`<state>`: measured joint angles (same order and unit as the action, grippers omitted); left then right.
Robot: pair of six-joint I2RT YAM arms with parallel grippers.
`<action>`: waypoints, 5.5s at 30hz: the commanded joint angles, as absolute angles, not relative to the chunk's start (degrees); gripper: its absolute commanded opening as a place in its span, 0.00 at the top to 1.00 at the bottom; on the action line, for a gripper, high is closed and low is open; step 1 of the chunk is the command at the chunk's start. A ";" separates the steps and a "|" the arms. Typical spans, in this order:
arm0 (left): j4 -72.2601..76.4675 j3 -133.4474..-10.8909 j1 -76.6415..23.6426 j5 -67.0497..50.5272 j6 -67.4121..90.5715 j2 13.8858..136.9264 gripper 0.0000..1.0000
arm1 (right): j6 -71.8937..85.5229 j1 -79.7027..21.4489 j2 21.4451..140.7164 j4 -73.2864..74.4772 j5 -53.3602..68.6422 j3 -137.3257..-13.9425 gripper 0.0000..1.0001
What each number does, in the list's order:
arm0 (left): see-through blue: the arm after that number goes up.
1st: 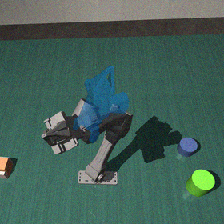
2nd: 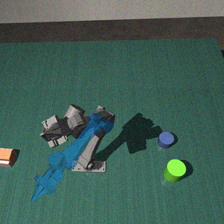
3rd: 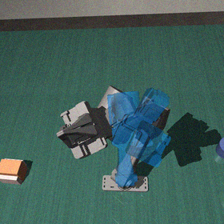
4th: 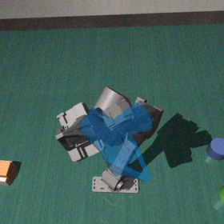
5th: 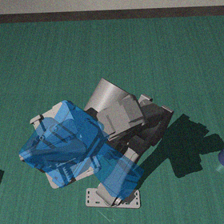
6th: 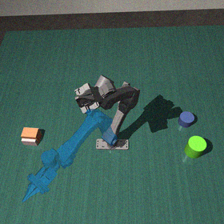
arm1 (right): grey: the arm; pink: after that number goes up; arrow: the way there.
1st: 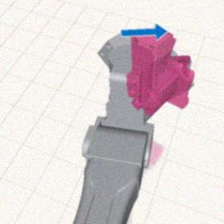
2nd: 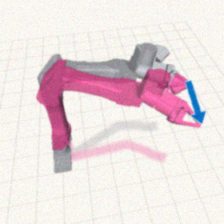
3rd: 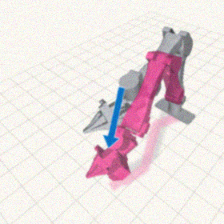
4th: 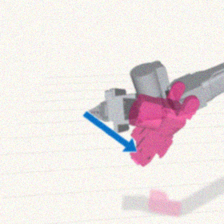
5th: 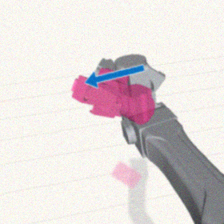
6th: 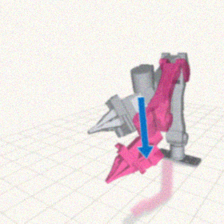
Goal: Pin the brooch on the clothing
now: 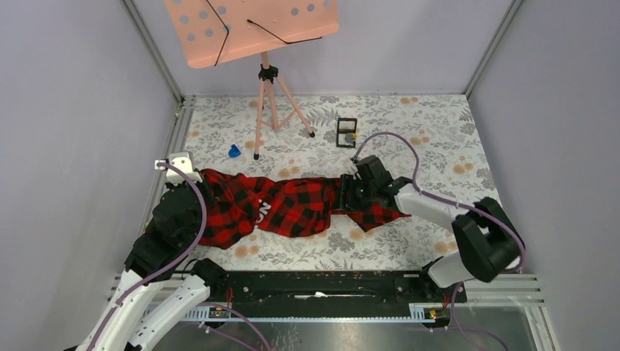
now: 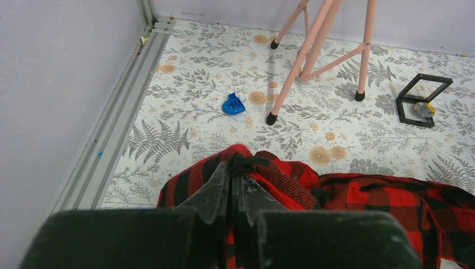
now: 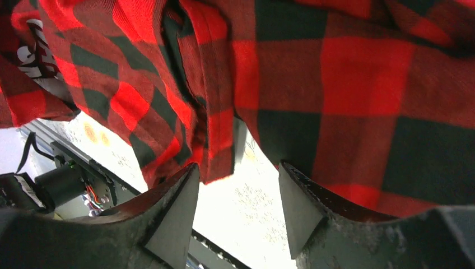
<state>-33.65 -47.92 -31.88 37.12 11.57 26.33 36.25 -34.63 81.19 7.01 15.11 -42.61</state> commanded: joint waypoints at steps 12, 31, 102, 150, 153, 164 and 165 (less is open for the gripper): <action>-30.50 -47.72 -28.48 34.74 12.13 29.07 1.00 | 35.09 -36.39 94.50 2.77 15.10 -54.72 0.46; -29.77 -49.74 -25.64 27.35 14.16 31.94 1.00 | 27.77 -34.63 83.90 23.06 12.45 -66.32 1.00; 9.65 -17.89 -26.81 -4.95 62.10 54.33 0.15 | 27.47 -11.17 70.34 27.09 8.72 -41.94 0.21; -20.93 -95.60 -26.89 -7.57 -2.15 41.60 1.00 | 16.72 -8.96 60.24 49.03 -0.18 -127.28 1.00; -22.69 -101.92 -26.89 -10.72 -1.18 42.85 1.00 | 16.71 -8.96 60.24 50.89 2.19 -132.13 1.00; -24.92 -113.55 -26.89 -13.96 5.37 46.55 1.00 | 23.16 -8.99 49.70 41.75 3.92 -93.17 1.00; -24.96 -113.51 -26.89 -13.84 5.82 47.02 1.00 | 24.00 -8.97 49.18 41.07 3.72 -88.33 1.00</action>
<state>-26.06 -112.62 -26.92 -13.02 2.87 42.81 20.01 -9.23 49.10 44.77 3.25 -103.48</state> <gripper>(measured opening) 0.022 0.047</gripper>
